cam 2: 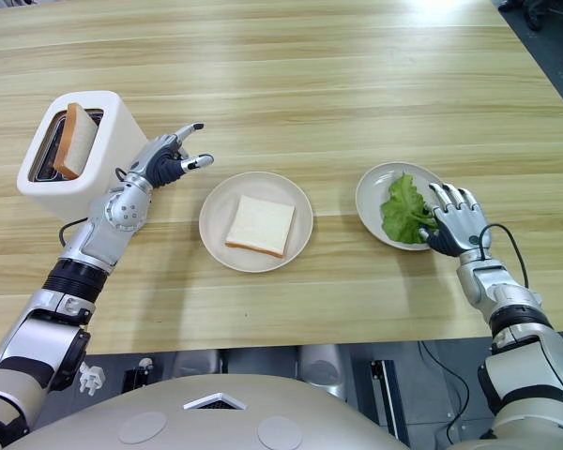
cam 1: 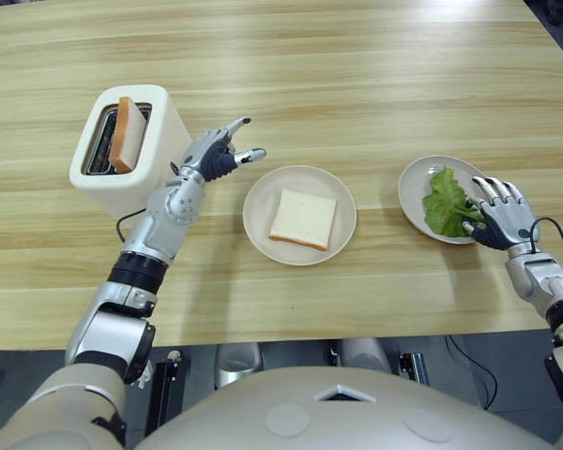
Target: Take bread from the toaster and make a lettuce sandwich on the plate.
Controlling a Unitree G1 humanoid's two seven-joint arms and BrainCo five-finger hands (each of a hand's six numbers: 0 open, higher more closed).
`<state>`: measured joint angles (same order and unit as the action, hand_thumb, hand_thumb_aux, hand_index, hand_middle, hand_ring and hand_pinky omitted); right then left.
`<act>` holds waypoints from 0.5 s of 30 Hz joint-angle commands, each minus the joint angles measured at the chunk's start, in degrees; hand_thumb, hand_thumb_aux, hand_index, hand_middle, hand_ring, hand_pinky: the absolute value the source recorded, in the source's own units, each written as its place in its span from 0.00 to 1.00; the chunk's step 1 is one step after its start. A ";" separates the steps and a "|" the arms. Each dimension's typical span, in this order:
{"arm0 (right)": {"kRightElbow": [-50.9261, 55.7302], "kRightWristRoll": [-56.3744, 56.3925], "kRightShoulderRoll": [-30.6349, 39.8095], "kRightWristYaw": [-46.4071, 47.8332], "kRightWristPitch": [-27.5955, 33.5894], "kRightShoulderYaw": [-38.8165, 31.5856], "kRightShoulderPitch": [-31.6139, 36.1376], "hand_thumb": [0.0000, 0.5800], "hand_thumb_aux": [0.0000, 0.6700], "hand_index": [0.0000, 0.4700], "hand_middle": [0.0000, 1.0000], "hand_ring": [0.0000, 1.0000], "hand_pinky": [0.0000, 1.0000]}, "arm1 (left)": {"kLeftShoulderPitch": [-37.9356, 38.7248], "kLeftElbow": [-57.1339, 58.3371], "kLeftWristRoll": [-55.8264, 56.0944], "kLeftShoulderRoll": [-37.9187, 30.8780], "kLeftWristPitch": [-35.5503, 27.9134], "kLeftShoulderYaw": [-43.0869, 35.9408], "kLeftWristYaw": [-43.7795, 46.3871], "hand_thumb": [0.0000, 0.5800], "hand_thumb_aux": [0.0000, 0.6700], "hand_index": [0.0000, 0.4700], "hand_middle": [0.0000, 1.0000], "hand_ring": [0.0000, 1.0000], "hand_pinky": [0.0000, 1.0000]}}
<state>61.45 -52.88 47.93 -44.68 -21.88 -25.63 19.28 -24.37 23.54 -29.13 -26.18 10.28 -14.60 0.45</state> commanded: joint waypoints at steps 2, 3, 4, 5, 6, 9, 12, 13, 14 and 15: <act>0.78 0.42 -0.77 0.99 -0.85 -1.57 0.17 0.94 0.76 0.74 0.00 0.00 0.00 | -0.02 -0.15 -0.19 -0.37 -0.20 0.93 -0.48 0.00 0.00 0.00 1.00 1.00 1.00; 0.78 0.46 -0.79 0.92 -0.92 -1.69 0.27 0.94 0.76 0.74 0.00 0.00 0.00 | -0.06 -0.03 -0.19 -0.36 -0.17 0.90 -0.57 0.00 0.00 0.00 1.00 1.00 1.00; 0.83 0.44 -0.82 0.80 -0.94 -1.79 0.44 0.94 0.76 0.74 0.00 0.00 0.00 | -0.08 0.10 -0.29 -0.40 -0.16 0.85 -0.72 0.00 0.00 0.00 1.00 1.00 1.00; 0.71 0.39 -0.81 0.68 -0.90 -1.83 0.69 0.98 0.87 0.85 0.00 0.00 0.00 | -0.10 0.23 -0.26 -0.37 -0.13 0.84 -0.78 0.00 0.00 0.00 1.00 1.00 1.00; 0.66 0.34 -0.79 0.52 -0.89 -1.83 0.96 0.98 0.87 0.85 0.00 0.00 0.00 | -0.09 0.37 -0.27 -0.33 -0.07 0.80 -0.88 0.00 0.00 0.00 1.00 1.00 1.00; 0.19 0.67 -0.70 0.26 -1.11 -1.42 1.90 1.00 1.00 0.98 0.00 0.00 0.00 | 0.11 0.52 -0.04 -0.08 0.05 0.77 -1.04 0.00 0.00 0.00 1.00 1.00 1.00; -1.09 0.74 -0.25 -0.77 -1.42 -1.02 2.40 1.00 1.00 0.98 0.00 0.00 0.00 | 0.13 0.88 -0.09 0.18 0.18 0.62 -1.37 0.00 0.00 0.00 1.00 1.00 1.00; -1.67 0.83 -0.04 -1.12 -1.68 -0.83 2.51 1.00 1.00 0.98 0.00 0.00 0.00 | 0.17 1.04 -0.09 0.19 0.31 0.66 -1.60 0.00 0.00 0.00 1.00 1.00 1.00; -2.10 1.02 0.10 -1.44 -2.04 -0.59 2.65 1.00 1.00 0.98 0.00 0.00 0.00 | 0.25 1.12 -0.03 0.15 0.43 0.79 -1.81 0.00 0.00 0.00 1.00 1.00 1.00; -2.36 1.19 0.20 -1.58 -2.45 -0.41 2.83 1.00 1.00 0.98 0.42 0.42 0.42 | 0.35 1.15 0.12 0.09 0.49 0.99 -2.01 0.00 0.00 0.00 1.00 1.00 1.00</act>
<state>60.13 -52.54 47.61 -45.64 -23.32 -26.12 21.58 -24.37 23.80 -29.11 -26.06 10.46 -14.43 -1.22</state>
